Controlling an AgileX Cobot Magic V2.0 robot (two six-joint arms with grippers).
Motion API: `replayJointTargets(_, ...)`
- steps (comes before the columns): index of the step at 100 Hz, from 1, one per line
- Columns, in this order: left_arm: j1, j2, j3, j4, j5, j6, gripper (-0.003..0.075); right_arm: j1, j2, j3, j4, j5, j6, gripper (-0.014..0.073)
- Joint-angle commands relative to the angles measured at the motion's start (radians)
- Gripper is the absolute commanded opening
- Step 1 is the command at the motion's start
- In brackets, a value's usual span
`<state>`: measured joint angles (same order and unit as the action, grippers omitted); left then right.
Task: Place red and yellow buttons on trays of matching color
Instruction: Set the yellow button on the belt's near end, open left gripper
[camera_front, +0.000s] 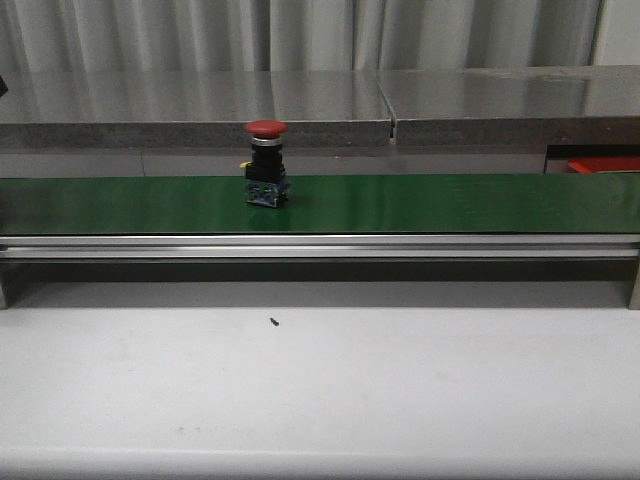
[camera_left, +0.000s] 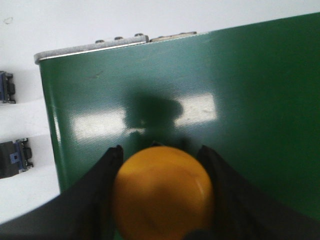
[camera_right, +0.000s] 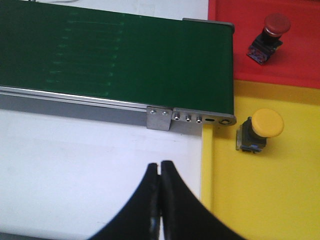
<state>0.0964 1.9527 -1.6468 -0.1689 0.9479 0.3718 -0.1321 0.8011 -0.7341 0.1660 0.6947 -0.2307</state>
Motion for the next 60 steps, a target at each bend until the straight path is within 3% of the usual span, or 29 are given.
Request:
replayJointTargets(1,-0.005,-0.053,-0.031,-0.015,-0.045,-0.001,0.0073,-0.001,-0.008,-0.025,0.0,-0.053,-0.007,-0.0067)
replayJointTargets(9,-0.005,-0.053,-0.031,-0.015,-0.043,-0.001,0.0218,-0.001,-0.008,-0.025,0.0,-0.053,-0.007,-0.0067)
replayJointTargets(21,-0.007,-0.053,-0.031,-0.015,-0.036,-0.001,0.0515,-0.001,-0.008,-0.025,0.0,-0.053,-0.007,-0.0067)
replayJointTargets(28,-0.007,-0.053,-0.031,-0.025,-0.036,-0.001,0.0608,-0.001,-0.008,-0.025,0.0,-0.053,-0.007,-0.0067)
replayJointTargets(60,-0.007,-0.133,-0.031,-0.119,-0.074,0.034,0.0632,-0.001,-0.008,-0.025,0.0,-0.053,-0.007,-0.0067)
